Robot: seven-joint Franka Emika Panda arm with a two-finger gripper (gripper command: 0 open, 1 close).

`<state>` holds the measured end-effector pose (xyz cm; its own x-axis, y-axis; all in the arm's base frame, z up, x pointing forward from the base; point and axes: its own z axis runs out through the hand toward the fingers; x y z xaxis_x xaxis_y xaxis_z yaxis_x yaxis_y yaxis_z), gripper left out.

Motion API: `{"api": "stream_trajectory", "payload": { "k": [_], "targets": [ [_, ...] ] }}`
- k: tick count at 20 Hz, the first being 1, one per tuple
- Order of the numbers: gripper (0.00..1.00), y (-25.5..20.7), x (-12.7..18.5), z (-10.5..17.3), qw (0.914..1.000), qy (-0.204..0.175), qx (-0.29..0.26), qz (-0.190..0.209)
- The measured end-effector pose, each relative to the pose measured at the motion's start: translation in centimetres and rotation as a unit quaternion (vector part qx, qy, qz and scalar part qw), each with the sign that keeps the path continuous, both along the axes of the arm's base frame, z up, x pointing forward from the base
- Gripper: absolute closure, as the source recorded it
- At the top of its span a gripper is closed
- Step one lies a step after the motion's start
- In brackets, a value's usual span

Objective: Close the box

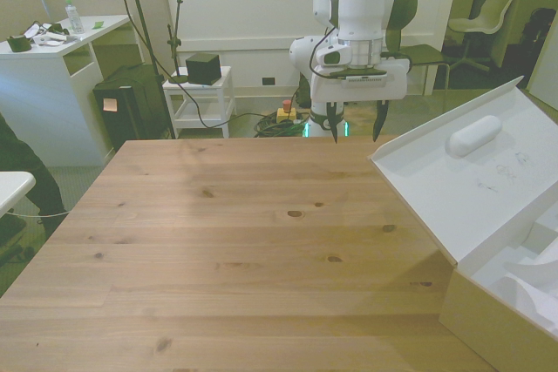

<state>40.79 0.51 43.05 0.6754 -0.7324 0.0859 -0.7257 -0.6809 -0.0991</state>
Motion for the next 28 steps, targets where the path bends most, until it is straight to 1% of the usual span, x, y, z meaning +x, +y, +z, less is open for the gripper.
{"api": "stream_trajectory", "payload": {
  "k": [3, 6, 9, 13, 18, 24, 28],
  "targets": [
    [0.00, 0.1, 0.0, -0.1, 1.0000, 0.000, -0.001, 0.005],
    [0.00, 0.8, 0.5, 0.9, 0.9998, -0.011, -0.005, 0.016],
    [0.00, 1.8, 1.4, 3.1, 0.9990, -0.034, -0.006, 0.028],
    [0.00, 2.4, 3.8, 6.5, 0.9958, -0.067, -0.009, 0.061],
    [0.00, 4.2, 7.1, 8.8, 0.9919, -0.087, -0.011, 0.092],
    [0.00, 8.4, 10.5, 10.9, 0.9806, -0.128, -0.036, 0.145],
    [0.00, 10.9, 12.7, 13.9, 0.9710, -0.158, -0.049, 0.173]
  ]
}}
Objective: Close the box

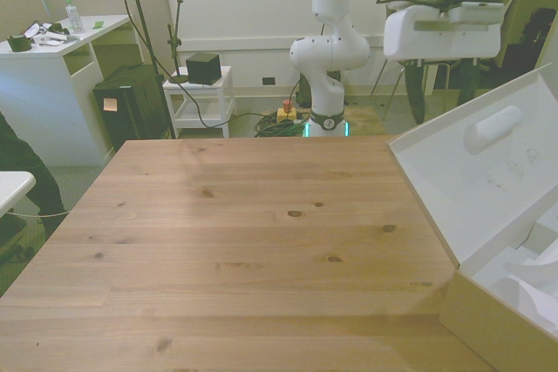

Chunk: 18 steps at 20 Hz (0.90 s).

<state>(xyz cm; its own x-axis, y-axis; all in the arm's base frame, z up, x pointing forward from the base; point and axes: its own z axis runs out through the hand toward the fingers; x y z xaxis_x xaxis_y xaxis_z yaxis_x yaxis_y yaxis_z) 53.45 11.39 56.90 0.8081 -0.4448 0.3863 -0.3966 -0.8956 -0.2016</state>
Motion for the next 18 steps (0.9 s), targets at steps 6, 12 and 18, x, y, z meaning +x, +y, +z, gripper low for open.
{"api": "stream_trajectory", "payload": {
  "k": [6, 12, 18],
  "targets": [
    [0.00, 3.2, 4.7, 4.6, 0.9996, -0.010, -0.019, 0.019],
    [0.00, 5.7, 10.5, 5.6, 0.9994, -0.004, -0.021, 0.027],
    [0.00, 4.2, 12.4, 5.2, 0.9993, 0.019, -0.031, -0.002]
  ]
}}
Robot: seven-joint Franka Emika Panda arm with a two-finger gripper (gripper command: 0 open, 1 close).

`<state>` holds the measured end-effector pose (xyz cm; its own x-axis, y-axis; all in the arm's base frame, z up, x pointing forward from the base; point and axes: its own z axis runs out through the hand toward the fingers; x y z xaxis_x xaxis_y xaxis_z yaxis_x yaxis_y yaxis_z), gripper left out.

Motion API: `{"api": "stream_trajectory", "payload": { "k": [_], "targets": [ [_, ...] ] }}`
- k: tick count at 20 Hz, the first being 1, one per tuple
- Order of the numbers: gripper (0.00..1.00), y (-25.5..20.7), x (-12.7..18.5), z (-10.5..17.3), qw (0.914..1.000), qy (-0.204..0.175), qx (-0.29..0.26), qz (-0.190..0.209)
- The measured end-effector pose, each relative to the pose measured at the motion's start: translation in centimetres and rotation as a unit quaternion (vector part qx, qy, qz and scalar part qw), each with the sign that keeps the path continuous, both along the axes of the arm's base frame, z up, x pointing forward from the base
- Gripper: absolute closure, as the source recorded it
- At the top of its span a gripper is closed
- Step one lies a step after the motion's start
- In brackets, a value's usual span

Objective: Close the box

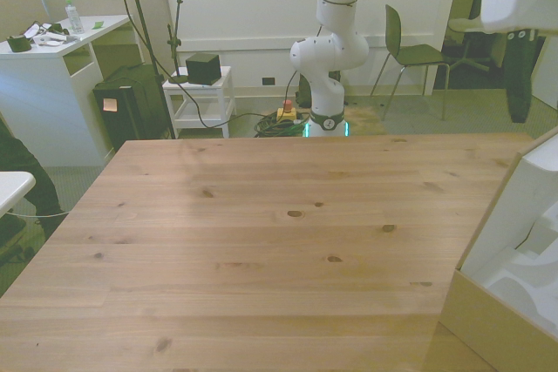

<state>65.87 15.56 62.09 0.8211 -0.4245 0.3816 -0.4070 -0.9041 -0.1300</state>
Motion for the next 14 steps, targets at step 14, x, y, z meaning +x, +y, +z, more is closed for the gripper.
{"api": "stream_trajectory", "payload": {
  "k": [14],
  "targets": [
    [0.00, -12.5, -9.9, -6.7, 0.9896, 0.083, 0.042, -0.110]
  ]
}}
